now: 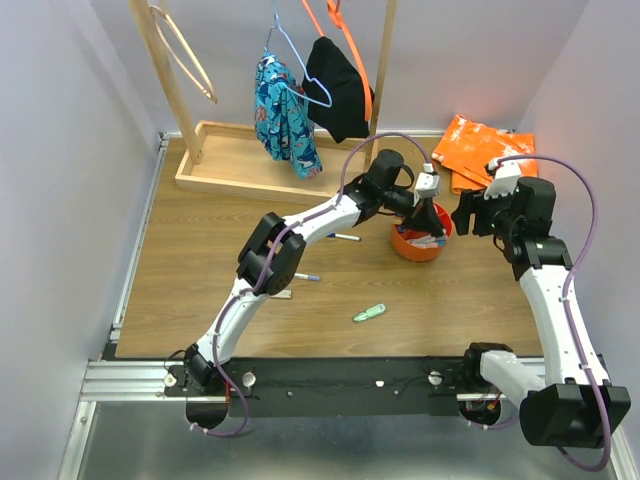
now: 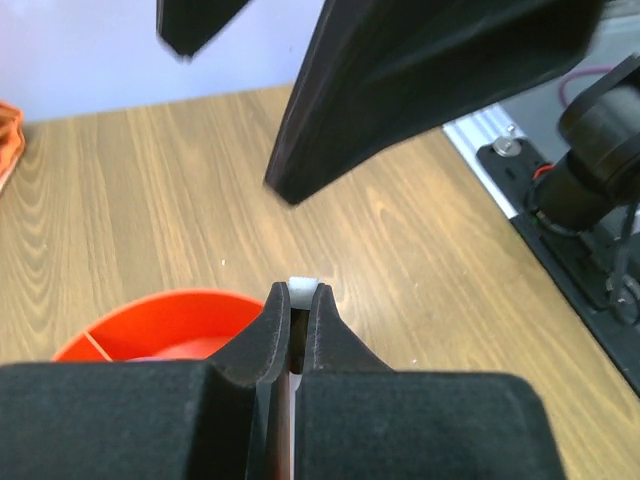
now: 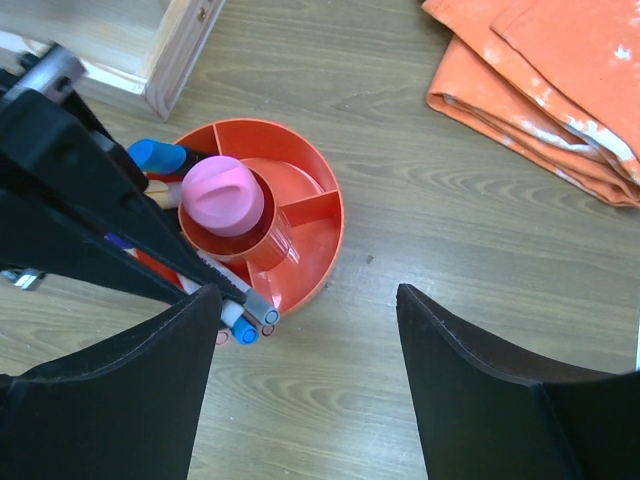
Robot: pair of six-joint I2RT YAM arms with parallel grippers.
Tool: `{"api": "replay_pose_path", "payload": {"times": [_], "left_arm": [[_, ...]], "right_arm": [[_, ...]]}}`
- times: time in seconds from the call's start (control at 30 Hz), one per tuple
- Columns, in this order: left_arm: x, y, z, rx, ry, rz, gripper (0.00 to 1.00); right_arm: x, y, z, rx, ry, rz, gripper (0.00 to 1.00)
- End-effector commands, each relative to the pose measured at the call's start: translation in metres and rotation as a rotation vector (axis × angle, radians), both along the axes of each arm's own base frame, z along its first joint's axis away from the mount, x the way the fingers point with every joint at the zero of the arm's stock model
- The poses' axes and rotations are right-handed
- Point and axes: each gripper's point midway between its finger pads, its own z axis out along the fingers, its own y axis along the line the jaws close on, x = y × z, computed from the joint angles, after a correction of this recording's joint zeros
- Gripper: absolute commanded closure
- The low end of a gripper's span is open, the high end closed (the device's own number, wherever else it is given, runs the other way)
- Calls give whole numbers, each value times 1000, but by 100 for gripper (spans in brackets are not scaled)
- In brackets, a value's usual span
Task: Sort the stationery into containers
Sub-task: Place the pen in the storage box, then pick up the pen from the center of the board.
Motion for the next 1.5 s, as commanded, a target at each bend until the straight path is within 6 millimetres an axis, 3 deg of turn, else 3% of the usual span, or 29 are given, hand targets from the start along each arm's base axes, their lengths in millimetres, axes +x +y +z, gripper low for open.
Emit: {"api": "replay_pose_path", "payload": {"times": [0.0,0.13,0.27,0.3,0.37,0.4,0.47,0.5,0.57,0.6,0.67,0.7,0.73,0.77,0.8,0.83,0.9,0.93,1.0,1.07,1.1,1.13,1.17,1.23,1.27,1.33,1.37,1.4,1.47], "left_arm": [[8,-3,-33,36,-4,26,92],[12,-4,-29,29,-28,51,67],[12,2,-4,2,-98,81,60],[11,7,23,-29,-130,93,60],[7,14,45,-57,-162,114,58],[1,21,76,-93,-194,124,56],[-7,32,90,-74,-186,143,54],[-17,43,119,-98,-214,151,54],[-29,64,107,-17,-207,153,53],[-39,80,121,-11,-255,161,52],[-50,113,76,162,-287,161,52],[-56,131,77,196,-316,165,52],[-61,149,54,275,-296,164,52],[-60,175,36,365,-268,181,52],[-57,193,37,392,-273,224,52],[-60,212,17,449,-224,247,52],[-42,252,19,477,-180,390,52],[-43,268,5,509,-148,423,52],[-33,301,7,517,-125,530,52],[-37,321,-3,543,-78,567,52],[-39,328,3,531,-83,591,52],[-39,338,-1,538,-46,626,52],[-38,342,1,527,-41,650,52],[-40,355,4,510,6,716,52],[-37,359,6,492,16,743,52],[-40,369,7,473,44,793,52],[-35,380,9,457,68,844,51],[-35,386,13,440,65,876,51],[-30,407,12,426,114,971,51]], "right_arm": [[-1,0,-9,-5,22,-3,21],[-1,0,-11,-5,28,2,21],[0,2,-7,2,15,7,21],[1,2,-6,6,13,7,21],[1,3,-2,9,2,14,21],[1,4,0,12,-2,14,21],[1,6,4,19,-13,27,21],[0,8,5,18,-18,39,21],[-2,14,5,31,-23,74,21],[-3,16,4,26,-25,91,21],[-4,22,1,33,-21,136,21],[-4,25,2,16,-28,172,21],[-6,29,1,12,-17,207,22],[-7,39,1,29,-12,276,22],[-3,41,9,12,-30,310,23],[0,46,8,19,-15,327,23],[13,53,-3,33,55,345,23],[20,61,11,28,31,370,23],[27,93,7,-39,41,466,23],[30,120,13,-121,21,555,23],[33,130,11,-182,16,594,22],[29,156,-10,-198,81,672,22],[35,168,-2,-205,72,699,23],[30,194,-23,-202,161,785,24],[42,208,-35,-202,198,810,25],[45,225,-48,-214,241,857,26],[52,232,-74,-220,302,868,27],[64,240,-66,-220,278,873,27],[71,248,-83,-241,319,886,27]]}}
